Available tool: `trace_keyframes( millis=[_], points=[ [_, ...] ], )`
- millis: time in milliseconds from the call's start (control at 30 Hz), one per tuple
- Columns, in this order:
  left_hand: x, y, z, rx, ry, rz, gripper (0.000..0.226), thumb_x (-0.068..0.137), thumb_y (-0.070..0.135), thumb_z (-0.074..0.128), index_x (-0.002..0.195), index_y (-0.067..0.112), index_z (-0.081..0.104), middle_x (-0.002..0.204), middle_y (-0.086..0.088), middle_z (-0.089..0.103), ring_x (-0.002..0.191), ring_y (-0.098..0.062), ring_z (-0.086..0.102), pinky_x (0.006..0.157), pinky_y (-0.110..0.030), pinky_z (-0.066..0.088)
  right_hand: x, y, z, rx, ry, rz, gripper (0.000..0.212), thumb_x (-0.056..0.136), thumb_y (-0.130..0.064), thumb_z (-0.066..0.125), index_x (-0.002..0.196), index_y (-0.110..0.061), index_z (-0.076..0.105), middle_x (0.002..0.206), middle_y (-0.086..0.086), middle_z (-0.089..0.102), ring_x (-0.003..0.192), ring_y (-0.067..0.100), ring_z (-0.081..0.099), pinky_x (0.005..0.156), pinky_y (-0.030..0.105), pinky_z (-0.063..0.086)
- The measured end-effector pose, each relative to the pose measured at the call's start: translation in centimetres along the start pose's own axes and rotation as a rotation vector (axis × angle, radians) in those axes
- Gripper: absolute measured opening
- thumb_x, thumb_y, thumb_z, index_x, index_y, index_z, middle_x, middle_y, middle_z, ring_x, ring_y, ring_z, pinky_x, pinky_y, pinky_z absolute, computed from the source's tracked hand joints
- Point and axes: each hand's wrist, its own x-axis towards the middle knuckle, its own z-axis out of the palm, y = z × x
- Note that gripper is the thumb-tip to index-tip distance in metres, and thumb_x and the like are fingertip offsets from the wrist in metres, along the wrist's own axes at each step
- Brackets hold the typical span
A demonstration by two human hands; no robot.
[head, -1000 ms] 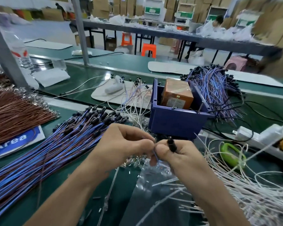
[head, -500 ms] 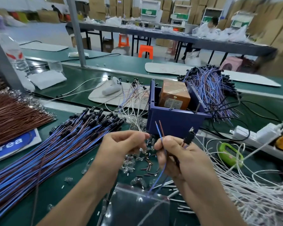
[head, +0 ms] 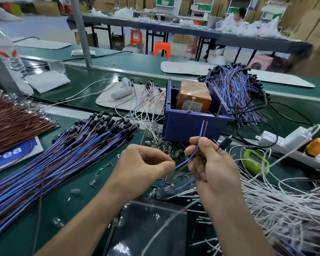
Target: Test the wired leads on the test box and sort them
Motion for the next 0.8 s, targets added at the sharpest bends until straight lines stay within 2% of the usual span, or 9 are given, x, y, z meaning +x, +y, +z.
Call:
trace_keyframes(
  millis=[67, 133, 200, 333, 433, 533, 600, 667, 800],
  points=[
    [0.2, 0.2, -1.8, 0.247, -0.212, 0.025, 0.007, 0.070, 0.042, 0.083, 0.076, 0.040, 0.081, 0.071, 0.012, 0.076, 0.063, -0.003, 0.069, 0.059, -0.023, 0.055, 0.1, -0.2, -0.1, 0.015, 0.041, -0.004, 0.033, 0.106, -0.019, 0.050, 0.083, -0.010, 0.072, 0.062, 0.004, 0.067, 0.037, 0.005, 0.035, 0.044, 0.019, 0.031],
    [0.2, 0.4, -3.4, 0.420, -0.461, -0.026, 0.018, 0.064, 0.042, 0.089, 0.080, 0.041, 0.080, 0.073, 0.016, 0.075, 0.061, 0.000, 0.065, 0.057, -0.017, 0.051, 0.2, -0.5, -0.5, 0.035, 0.079, -0.001, 0.031, 0.106, -0.020, 0.051, 0.083, -0.012, 0.072, 0.061, 0.001, 0.066, 0.042, 0.005, 0.043, 0.046, 0.019, 0.033],
    [0.2, 0.2, -4.0, 0.586, -0.535, -0.088, 0.033, 0.053, 0.040, 0.095, 0.081, 0.040, 0.078, 0.075, 0.017, 0.073, 0.061, -0.001, 0.064, 0.055, -0.017, 0.051, 0.4, -0.7, -0.7, 0.064, 0.080, -0.006, 0.031, 0.107, -0.020, 0.050, 0.087, -0.011, 0.071, 0.062, 0.001, 0.065, 0.040, 0.005, 0.041, 0.047, 0.019, 0.032],
    [0.6, -1.1, -3.2, 0.717, -0.421, -0.077, 0.036, 0.048, 0.034, 0.098, 0.072, 0.031, 0.072, 0.071, 0.011, 0.070, 0.059, -0.006, 0.060, 0.052, -0.021, 0.047, 0.5, -0.7, -1.0, 0.096, 0.061, -0.014, 0.031, 0.107, -0.019, 0.049, 0.090, -0.008, 0.071, 0.065, 0.004, 0.065, 0.034, 0.005, 0.031, 0.046, 0.020, 0.029],
    [1.1, -1.8, -3.5, 0.690, -0.184, -0.006, 0.033, 0.050, 0.036, 0.099, 0.063, 0.032, 0.069, 0.072, 0.014, 0.067, 0.067, -0.005, 0.060, 0.060, -0.024, 0.049, 0.6, -0.6, -1.0, 0.094, 0.059, -0.020, 0.030, 0.107, -0.018, 0.049, 0.088, -0.008, 0.071, 0.064, 0.004, 0.064, 0.035, 0.007, 0.026, 0.046, 0.021, 0.027],
    [1.0, -2.0, -3.1, 0.656, 0.000, 0.086, 0.033, 0.054, 0.035, 0.098, 0.059, 0.031, 0.066, 0.076, 0.015, 0.063, 0.073, 0.000, 0.055, 0.064, -0.018, 0.039, 0.8, -0.6, -1.2, 0.117, 0.053, -0.031, 0.032, 0.107, -0.017, 0.049, 0.086, -0.007, 0.071, 0.063, 0.005, 0.064, 0.034, 0.007, 0.022, 0.045, 0.020, 0.025],
    [0.8, -1.6, -2.7, 0.519, 0.108, 0.142, 0.027, 0.058, 0.033, 0.097, 0.062, 0.032, 0.071, 0.082, 0.019, 0.066, 0.073, 0.001, 0.055, 0.065, -0.012, 0.035, 0.9, -0.7, -1.2, 0.121, 0.040, -0.033, 0.033, 0.106, -0.017, 0.050, 0.084, -0.008, 0.073, 0.064, 0.006, 0.064, 0.035, 0.007, 0.023, 0.044, 0.019, 0.027],
    [0.5, -0.9, -2.2, 0.341, 0.180, 0.172, 0.019, 0.064, 0.033, 0.095, 0.071, 0.035, 0.078, 0.086, 0.019, 0.070, 0.073, -0.003, 0.059, 0.066, -0.012, 0.039, 0.8, -1.1, -1.4, 0.093, 0.022, -0.038, 0.038, 0.105, -0.017, 0.052, 0.076, -0.011, 0.076, 0.061, 0.007, 0.063, 0.036, 0.008, 0.032, 0.044, 0.018, 0.031],
    [-0.1, 0.5, -0.1, -0.059, 0.080, 0.087, 0.017, 0.077, 0.020, 0.090, 0.089, 0.031, 0.084, 0.083, 0.009, 0.078, 0.069, -0.010, 0.068, 0.066, -0.016, 0.051, 0.0, -1.1, -0.9, -0.121, -0.143, -0.031, 0.037, 0.098, -0.010, 0.058, 0.067, -0.012, 0.078, 0.054, 0.008, 0.061, 0.042, 0.010, 0.053, 0.042, 0.017, 0.042]
  ],
)
